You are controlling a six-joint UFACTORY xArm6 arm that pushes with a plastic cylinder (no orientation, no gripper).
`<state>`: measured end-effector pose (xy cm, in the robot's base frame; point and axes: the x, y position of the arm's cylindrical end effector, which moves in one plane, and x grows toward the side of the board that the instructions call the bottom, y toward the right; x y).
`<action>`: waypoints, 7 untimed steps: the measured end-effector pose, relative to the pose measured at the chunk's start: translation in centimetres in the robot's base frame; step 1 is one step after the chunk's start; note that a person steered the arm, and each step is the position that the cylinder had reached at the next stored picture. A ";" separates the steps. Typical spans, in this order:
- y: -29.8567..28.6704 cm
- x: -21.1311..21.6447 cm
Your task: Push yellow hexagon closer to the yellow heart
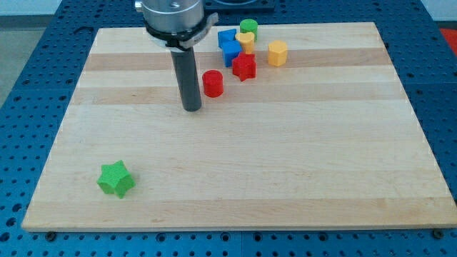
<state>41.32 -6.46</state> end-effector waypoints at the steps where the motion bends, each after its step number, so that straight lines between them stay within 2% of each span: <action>1: 5.0 -5.2; 2: 6.0 -8.4; 3: 6.3 -7.8; 4: 8.0 -5.2; 6: 22.0 -6.3; 7: 23.8 -13.2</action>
<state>28.10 17.34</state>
